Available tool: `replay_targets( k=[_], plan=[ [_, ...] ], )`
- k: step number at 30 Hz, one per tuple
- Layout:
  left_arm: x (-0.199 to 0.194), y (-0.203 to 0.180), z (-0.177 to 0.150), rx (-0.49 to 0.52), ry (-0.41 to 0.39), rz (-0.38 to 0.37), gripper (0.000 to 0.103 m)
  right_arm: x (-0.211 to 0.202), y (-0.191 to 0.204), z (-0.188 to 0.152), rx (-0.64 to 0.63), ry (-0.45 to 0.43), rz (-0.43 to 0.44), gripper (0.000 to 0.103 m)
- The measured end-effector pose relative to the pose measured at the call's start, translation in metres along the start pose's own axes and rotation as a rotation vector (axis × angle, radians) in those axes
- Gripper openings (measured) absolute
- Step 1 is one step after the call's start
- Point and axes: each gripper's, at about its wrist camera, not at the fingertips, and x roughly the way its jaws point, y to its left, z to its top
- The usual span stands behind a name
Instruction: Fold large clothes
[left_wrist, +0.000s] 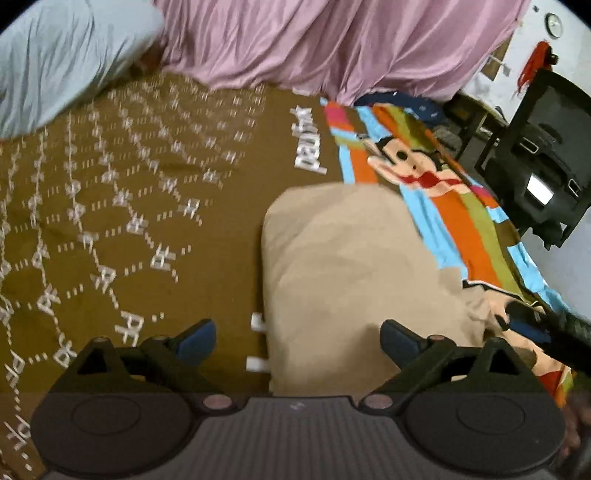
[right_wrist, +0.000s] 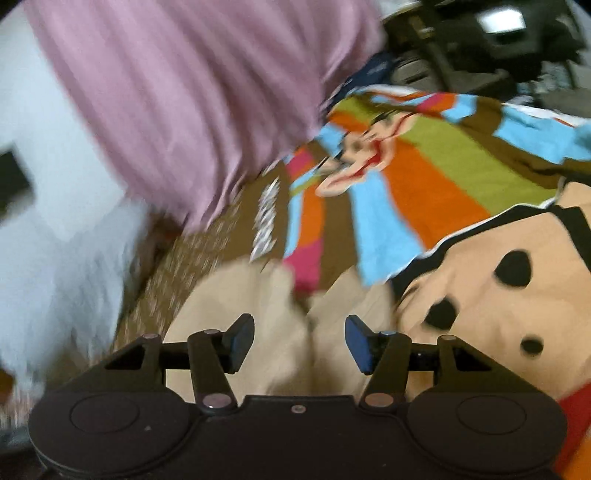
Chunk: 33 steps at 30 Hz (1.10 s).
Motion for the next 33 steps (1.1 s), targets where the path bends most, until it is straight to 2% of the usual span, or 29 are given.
replay_targets(
  k=[2,4,7,11,15,17,19,20,22,25,28,30,33],
  plan=[
    [0.008,0.008,-0.004,-0.018,0.025,-0.035,0.097,-0.009,0.02,-0.011,-0.125,0.05,-0.038,0.049],
    [0.013,0.014,-0.008,-0.024,0.045,-0.067,0.096,-0.014,0.033,-0.019,-0.217,0.103,-0.09,0.027],
    [0.02,0.013,-0.012,0.015,0.076,-0.091,0.096,-0.019,0.04,-0.033,-0.307,0.188,-0.146,0.018],
    [0.025,0.013,-0.025,0.027,0.087,-0.112,0.096,-0.02,0.04,-0.057,-0.376,0.277,-0.206,0.014],
    [0.028,0.015,-0.033,0.027,0.083,-0.124,0.096,-0.015,0.034,-0.065,-0.359,0.3,-0.233,0.014],
    [0.027,0.017,-0.035,0.034,0.077,-0.127,0.096,-0.018,0.037,-0.064,-0.375,0.282,-0.239,0.018],
    [0.027,0.017,-0.036,0.047,0.071,-0.134,0.096,-0.027,0.044,-0.056,-0.372,0.226,-0.229,0.025],
    [0.028,0.018,-0.036,0.05,0.07,-0.139,0.096,-0.032,0.047,-0.049,-0.366,0.193,-0.217,0.031],
    [0.029,0.017,-0.035,0.055,0.074,-0.148,0.096,-0.033,0.057,-0.031,-0.36,0.135,-0.187,0.057],
    [0.029,0.018,-0.036,0.065,0.071,-0.156,0.096,-0.014,0.078,-0.001,-0.385,0.085,-0.101,0.069],
    [0.029,0.017,-0.037,0.072,0.063,-0.158,0.096,0.028,0.111,0.022,-0.469,0.061,-0.012,0.069],
    [0.029,0.017,-0.038,0.08,0.061,-0.159,0.096,0.063,0.131,0.031,-0.529,0.076,0.044,0.068],
    [0.029,0.017,-0.038,0.089,0.06,-0.161,0.096,0.12,0.153,0.031,-0.618,0.182,0.076,0.068]
  ],
)
